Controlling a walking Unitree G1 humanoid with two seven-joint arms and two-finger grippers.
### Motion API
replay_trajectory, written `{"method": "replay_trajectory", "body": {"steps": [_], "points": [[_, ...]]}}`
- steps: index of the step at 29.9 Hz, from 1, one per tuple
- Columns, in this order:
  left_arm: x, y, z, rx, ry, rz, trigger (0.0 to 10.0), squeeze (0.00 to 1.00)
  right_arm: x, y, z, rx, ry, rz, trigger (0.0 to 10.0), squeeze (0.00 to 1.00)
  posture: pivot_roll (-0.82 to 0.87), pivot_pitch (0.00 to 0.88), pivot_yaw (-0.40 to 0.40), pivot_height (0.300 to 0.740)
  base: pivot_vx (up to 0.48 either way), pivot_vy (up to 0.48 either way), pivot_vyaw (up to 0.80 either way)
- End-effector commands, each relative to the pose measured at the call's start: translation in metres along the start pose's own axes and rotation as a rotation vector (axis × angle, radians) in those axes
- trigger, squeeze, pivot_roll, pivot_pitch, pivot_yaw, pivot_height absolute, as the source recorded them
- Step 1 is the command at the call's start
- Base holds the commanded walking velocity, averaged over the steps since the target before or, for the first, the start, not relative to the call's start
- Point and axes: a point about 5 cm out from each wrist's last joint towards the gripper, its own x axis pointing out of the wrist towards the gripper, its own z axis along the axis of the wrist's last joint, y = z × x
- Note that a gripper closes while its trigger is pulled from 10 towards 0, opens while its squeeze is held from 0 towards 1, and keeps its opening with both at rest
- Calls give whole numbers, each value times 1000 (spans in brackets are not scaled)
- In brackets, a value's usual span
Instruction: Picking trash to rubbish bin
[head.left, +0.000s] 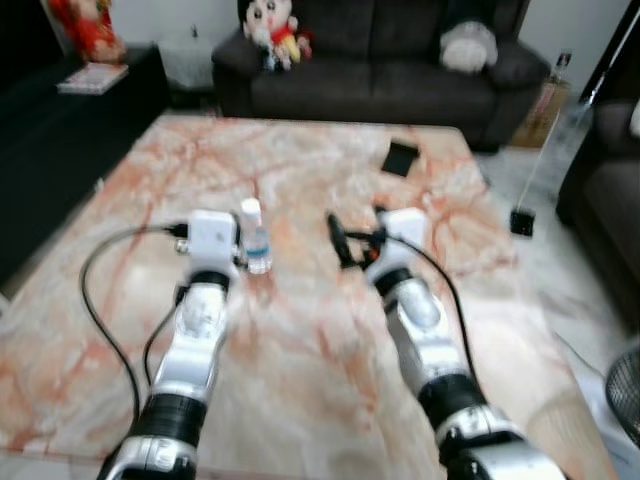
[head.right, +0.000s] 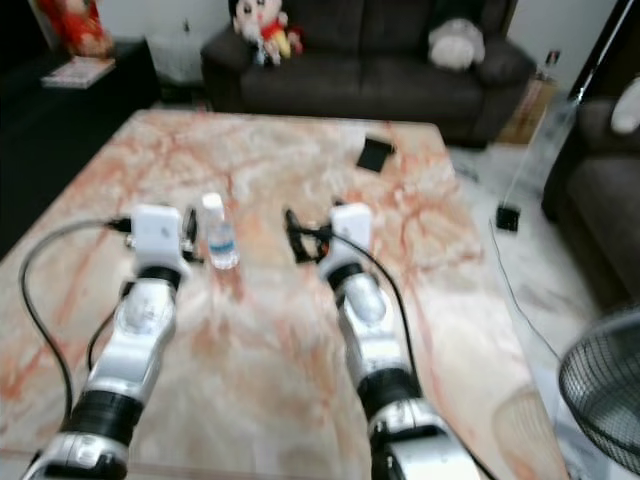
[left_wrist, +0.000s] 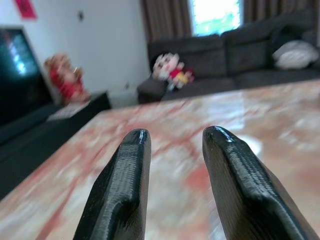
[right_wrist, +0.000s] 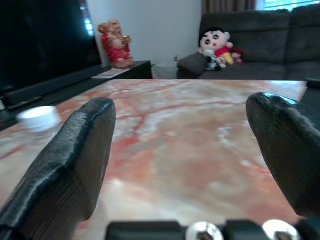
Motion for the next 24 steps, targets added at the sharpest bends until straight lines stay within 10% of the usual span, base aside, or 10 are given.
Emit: {"method": "replay_trajectory", "body": {"steps": [1,24], "points": [[-2,-12,11,-8,-58,-57,10000,0,-2,-8,3,-2,-14,-25,10000,0,29,29,-5,740,0,0,0],[34,9,16,-12,-9,-31,10000,0,-4,-7,0,-1,-5,-24,10000,0,22,31,-9,740,0,0,0]]}}
